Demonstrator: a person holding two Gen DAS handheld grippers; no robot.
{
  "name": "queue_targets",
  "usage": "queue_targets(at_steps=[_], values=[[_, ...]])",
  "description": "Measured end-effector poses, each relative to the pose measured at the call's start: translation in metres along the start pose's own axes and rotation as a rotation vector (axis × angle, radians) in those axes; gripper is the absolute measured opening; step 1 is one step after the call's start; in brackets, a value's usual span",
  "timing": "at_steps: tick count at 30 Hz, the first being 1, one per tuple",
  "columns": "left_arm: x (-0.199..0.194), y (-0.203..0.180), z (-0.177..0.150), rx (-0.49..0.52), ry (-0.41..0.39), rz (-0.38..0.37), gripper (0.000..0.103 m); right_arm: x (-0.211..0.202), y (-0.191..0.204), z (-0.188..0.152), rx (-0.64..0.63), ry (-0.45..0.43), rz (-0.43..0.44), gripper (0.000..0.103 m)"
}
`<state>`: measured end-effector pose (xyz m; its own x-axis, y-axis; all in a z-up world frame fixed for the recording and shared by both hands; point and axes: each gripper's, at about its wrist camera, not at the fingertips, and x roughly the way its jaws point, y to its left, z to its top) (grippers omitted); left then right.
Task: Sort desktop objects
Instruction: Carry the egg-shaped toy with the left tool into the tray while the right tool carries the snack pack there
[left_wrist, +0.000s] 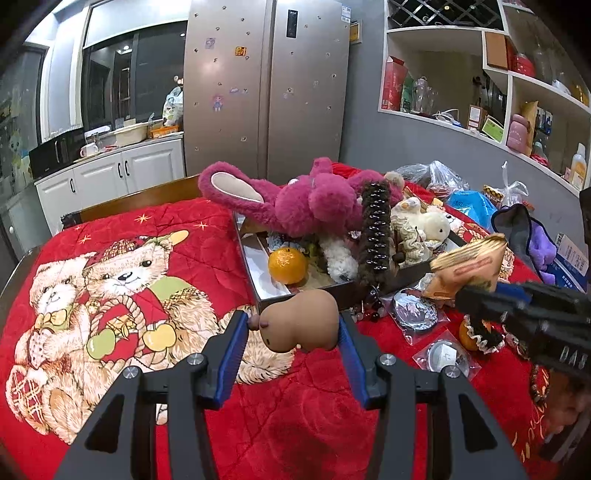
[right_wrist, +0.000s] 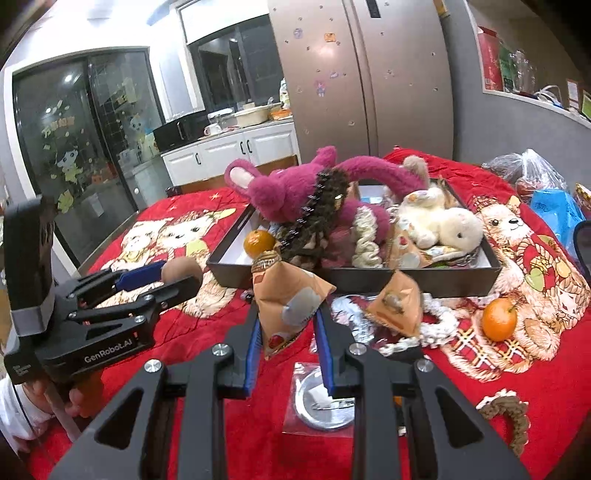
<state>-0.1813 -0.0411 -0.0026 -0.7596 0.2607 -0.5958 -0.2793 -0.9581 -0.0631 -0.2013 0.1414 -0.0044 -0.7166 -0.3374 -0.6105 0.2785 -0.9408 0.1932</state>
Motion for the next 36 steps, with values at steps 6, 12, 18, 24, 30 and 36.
queue_targets(at_steps=[6, 12, 18, 24, 30, 36], values=[[-0.004, 0.007, 0.009, -0.039, -0.011, 0.002, 0.05, -0.012, -0.035, 0.014, 0.081, -0.032, 0.011, 0.027], [0.014, 0.004, 0.028, -0.056, 0.009, 0.046, 0.05, -0.008, -0.057, 0.046, 0.121, -0.037, -0.022, 0.027], [0.05, 0.003, 0.041, -0.122, 0.032, 0.046, 0.05, 0.013, -0.071, 0.079, 0.147, -0.025, -0.027, 0.027], [0.062, -0.003, 0.042, -0.089, -0.024, 0.124, 0.05, 0.032, -0.082, 0.089, 0.167, -0.017, -0.004, 0.027], [0.074, 0.003, 0.038, -0.093, -0.038, 0.115, 0.05, 0.05, -0.091, 0.073, 0.135, 0.037, -0.074, 0.027], [0.076, 0.007, 0.036, -0.114, -0.029, 0.064, 0.05, 0.062, -0.103, 0.064, 0.15, 0.06, -0.095, 0.027]])
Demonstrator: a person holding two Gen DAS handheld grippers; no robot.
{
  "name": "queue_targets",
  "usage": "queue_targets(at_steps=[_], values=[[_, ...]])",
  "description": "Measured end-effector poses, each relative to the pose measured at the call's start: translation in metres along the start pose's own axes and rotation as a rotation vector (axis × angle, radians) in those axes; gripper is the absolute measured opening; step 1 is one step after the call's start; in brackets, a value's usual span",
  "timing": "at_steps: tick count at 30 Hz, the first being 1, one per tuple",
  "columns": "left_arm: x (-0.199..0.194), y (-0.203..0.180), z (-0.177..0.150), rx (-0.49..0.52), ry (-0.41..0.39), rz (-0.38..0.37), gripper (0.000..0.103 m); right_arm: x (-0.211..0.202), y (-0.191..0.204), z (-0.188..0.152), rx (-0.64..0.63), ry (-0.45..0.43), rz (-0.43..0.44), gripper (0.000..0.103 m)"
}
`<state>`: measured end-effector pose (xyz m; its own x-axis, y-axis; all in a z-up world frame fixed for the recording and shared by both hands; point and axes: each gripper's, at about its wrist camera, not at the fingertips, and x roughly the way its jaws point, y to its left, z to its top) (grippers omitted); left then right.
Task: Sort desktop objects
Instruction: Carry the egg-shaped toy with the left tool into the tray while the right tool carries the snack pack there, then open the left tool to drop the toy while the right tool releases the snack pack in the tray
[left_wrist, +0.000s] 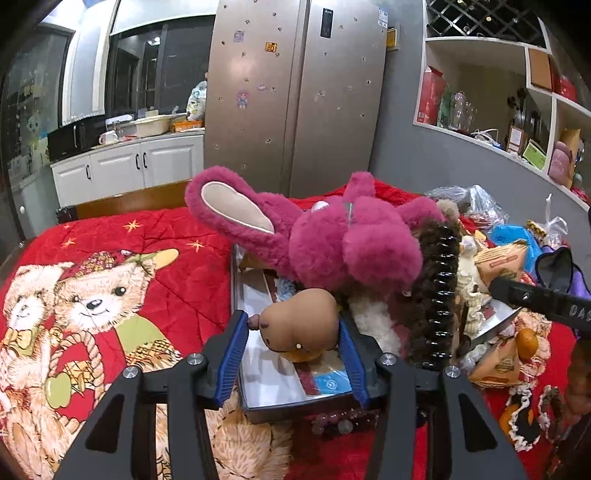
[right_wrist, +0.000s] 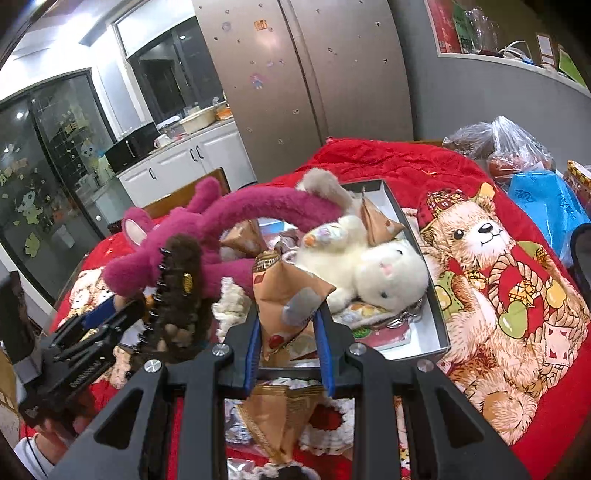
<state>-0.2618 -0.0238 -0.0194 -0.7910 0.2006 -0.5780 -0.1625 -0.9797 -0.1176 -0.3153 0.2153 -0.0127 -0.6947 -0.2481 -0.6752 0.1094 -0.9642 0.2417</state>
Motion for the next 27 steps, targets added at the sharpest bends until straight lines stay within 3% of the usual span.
queue_targets(at_steps=[9, 19, 23, 25, 26, 27], values=[[0.001, -0.001, 0.0, -0.002, 0.005, -0.015, 0.05, 0.012, -0.001, -0.008, -0.033, 0.022, -0.059, 0.027], [0.005, 0.0, 0.0, -0.001, 0.023, 0.002, 0.051, 0.006, -0.003, -0.006, -0.021, 0.004, -0.054, 0.028], [0.006, -0.008, -0.001, 0.042, 0.033, 0.016, 0.061, -0.003, -0.003, -0.005, -0.017, -0.051, -0.074, 0.033], [0.005, -0.01, -0.002, 0.056, 0.03, 0.02, 0.065, -0.012, -0.002, -0.003, -0.009, -0.09, -0.07, 0.062], [0.003, -0.011, -0.003, 0.058, 0.024, 0.022, 0.07, -0.018, -0.003, -0.002, -0.001, -0.116, -0.065, 0.087], [0.003, -0.011, -0.003, 0.056, 0.021, 0.034, 0.084, -0.025, -0.004, -0.001, 0.01, -0.156, -0.053, 0.098]])
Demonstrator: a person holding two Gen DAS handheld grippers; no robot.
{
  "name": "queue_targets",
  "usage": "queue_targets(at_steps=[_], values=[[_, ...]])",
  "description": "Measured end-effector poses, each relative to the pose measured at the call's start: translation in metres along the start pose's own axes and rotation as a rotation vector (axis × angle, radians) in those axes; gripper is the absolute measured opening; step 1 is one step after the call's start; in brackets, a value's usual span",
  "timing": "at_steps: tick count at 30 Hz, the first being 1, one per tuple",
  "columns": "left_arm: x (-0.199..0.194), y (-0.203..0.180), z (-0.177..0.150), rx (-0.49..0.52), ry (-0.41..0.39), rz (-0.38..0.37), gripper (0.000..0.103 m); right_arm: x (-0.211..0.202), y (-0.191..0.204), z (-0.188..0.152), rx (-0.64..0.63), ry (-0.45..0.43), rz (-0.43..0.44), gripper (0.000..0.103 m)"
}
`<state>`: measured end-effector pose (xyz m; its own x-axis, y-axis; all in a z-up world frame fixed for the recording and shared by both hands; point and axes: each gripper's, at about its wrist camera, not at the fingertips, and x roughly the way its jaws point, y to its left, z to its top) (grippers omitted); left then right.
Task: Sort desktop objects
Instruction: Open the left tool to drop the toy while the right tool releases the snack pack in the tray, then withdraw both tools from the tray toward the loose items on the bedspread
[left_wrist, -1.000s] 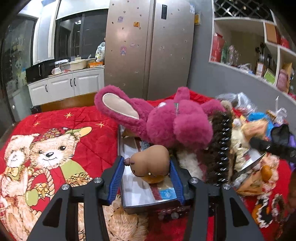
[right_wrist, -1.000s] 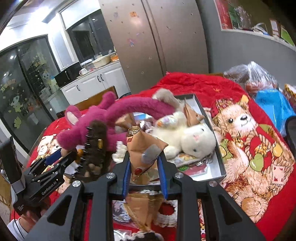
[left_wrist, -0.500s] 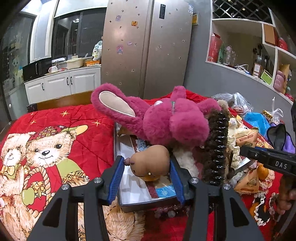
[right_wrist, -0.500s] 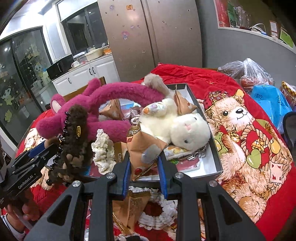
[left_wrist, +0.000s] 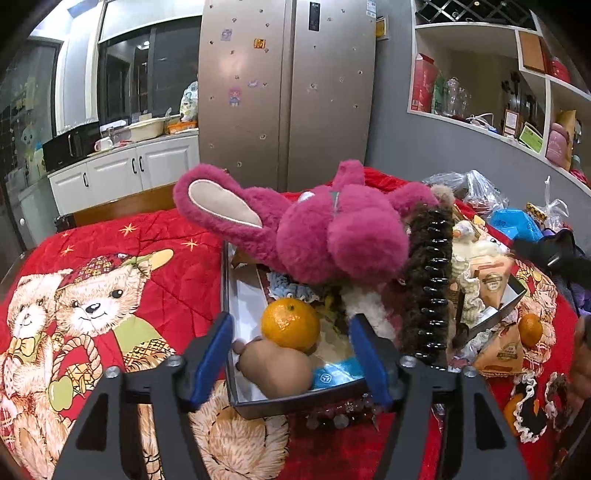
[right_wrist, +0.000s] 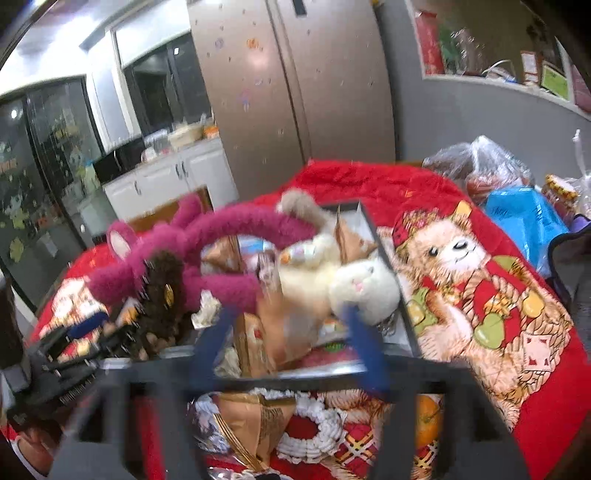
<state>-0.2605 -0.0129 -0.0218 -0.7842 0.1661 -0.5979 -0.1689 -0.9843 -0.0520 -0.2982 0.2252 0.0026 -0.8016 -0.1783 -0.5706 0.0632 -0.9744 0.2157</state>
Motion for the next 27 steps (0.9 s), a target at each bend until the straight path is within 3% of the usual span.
queue_targets(at_steps=[1, 4, 11, 16, 22, 27], values=[[-0.002, 0.001, 0.0, -0.007, -0.01, 0.026, 0.089, -0.008, -0.001, 0.002, 0.017, -0.042, 0.007, 0.101], [-0.006, 0.008, 0.0, -0.039, -0.037, 0.025, 0.09, -0.02, -0.003, 0.009, 0.053, -0.079, 0.033, 0.103], [-0.004, 0.019, 0.0, -0.098, -0.027, 0.032, 0.09, -0.025, -0.008, 0.009, 0.047, -0.066, 0.065, 0.103], [-0.009, 0.018, -0.001, -0.098, -0.045, 0.04, 0.09, -0.034, -0.016, -0.006, -0.007, -0.056, 0.028, 0.103], [-0.032, 0.013, 0.001, -0.078, -0.109, 0.024, 0.09, -0.073, -0.033, 0.004, 0.041, -0.153, 0.037, 0.103], [-0.064, 0.004, 0.006, -0.083, -0.181, -0.027, 0.09, -0.111, -0.041, 0.01, 0.014, -0.249, -0.018, 0.103]])
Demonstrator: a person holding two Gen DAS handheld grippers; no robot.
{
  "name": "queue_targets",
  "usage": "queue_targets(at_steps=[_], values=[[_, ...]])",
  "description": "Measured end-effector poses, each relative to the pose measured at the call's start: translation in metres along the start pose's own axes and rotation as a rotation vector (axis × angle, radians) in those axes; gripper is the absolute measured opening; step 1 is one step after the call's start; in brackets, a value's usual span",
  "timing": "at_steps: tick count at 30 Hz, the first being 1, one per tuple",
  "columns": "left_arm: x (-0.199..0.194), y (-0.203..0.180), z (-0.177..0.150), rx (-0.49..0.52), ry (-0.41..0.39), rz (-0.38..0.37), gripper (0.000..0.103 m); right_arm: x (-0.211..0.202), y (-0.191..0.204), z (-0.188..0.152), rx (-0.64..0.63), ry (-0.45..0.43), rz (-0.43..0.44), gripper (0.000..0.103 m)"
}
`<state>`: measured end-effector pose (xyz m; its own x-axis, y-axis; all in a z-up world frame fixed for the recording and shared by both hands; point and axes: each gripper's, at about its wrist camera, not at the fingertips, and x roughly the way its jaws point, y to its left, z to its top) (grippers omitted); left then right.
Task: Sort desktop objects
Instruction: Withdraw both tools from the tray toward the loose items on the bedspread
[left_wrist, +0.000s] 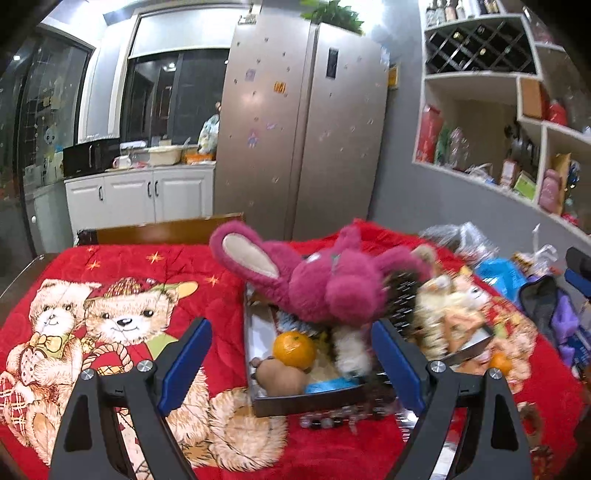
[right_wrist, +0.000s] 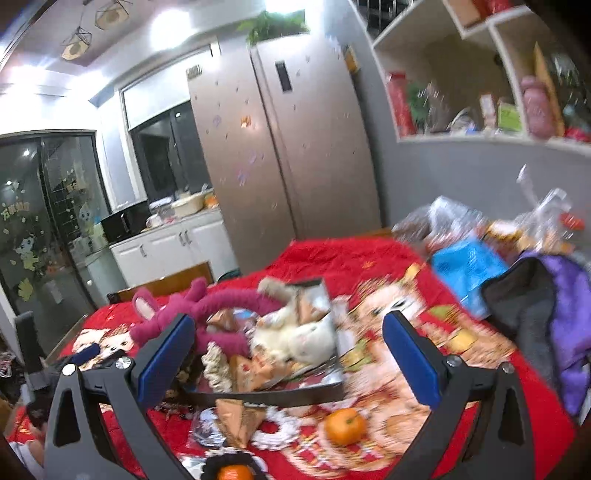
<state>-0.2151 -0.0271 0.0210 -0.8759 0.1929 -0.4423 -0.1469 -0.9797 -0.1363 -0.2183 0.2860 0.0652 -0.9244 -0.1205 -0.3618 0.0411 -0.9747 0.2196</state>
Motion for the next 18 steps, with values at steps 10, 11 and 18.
queue_targets(at_steps=[10, 11, 18], values=[[-0.035, -0.052, -0.01, 0.054, -0.002, -0.119, 0.09, -0.037, -0.045, -0.014, 0.052, -0.008, -0.006, 0.103], [-0.037, -0.055, -0.013, 0.057, 0.001, -0.134, 0.09, -0.039, -0.048, -0.015, 0.062, -0.009, -0.002, 0.103], [-0.047, -0.089, -0.043, 0.139, -0.004, -0.239, 0.09, -0.026, -0.045, -0.036, 0.087, 0.085, 0.012, 0.103]])
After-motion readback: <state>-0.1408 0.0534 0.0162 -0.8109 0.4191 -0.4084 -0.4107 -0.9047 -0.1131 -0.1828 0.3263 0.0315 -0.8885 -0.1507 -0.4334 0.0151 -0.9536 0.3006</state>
